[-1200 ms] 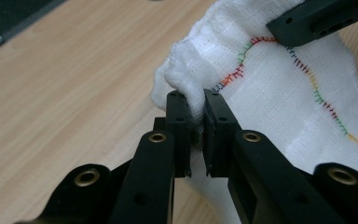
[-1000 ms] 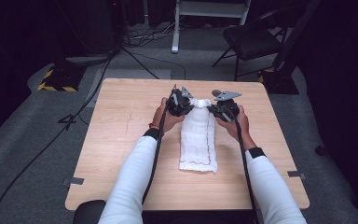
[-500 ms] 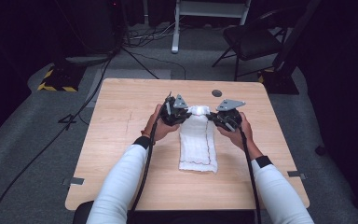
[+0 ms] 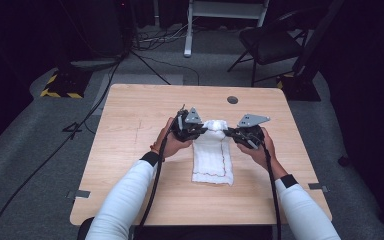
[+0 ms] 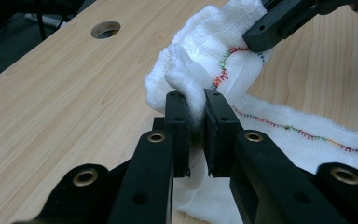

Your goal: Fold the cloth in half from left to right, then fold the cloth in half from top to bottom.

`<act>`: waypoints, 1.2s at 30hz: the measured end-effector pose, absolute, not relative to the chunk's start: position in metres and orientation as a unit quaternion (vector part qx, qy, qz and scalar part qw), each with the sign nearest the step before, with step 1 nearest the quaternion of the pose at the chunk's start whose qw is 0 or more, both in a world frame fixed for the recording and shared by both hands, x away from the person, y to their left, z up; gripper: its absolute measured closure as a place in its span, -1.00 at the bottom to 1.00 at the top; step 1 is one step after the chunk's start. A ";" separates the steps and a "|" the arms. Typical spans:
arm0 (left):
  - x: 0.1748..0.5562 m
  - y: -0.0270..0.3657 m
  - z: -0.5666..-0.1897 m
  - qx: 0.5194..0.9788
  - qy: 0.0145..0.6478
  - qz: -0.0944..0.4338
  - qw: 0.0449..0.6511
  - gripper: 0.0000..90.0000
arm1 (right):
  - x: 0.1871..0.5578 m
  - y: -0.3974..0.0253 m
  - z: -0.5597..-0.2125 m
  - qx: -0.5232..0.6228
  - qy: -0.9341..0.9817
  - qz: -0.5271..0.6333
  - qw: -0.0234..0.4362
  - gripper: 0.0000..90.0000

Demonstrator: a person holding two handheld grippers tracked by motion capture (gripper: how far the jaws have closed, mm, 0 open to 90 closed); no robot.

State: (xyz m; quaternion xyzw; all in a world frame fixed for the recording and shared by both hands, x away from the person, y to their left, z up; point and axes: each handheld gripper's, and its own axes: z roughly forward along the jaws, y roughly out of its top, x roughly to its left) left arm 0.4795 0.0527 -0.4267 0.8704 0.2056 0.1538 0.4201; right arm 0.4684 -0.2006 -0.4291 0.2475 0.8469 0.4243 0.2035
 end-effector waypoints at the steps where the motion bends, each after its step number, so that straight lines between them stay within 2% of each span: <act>1: 0.478 0.053 -0.427 0.871 0.202 0.154 0.420 0.81 | 0.467 -0.201 -0.430 0.245 0.847 0.426 0.201 0.91; 36: 0.422 0.068 -0.438 0.894 0.159 0.139 0.396 0.73 | 0.415 -0.206 -0.438 0.195 0.865 0.430 0.169 0.90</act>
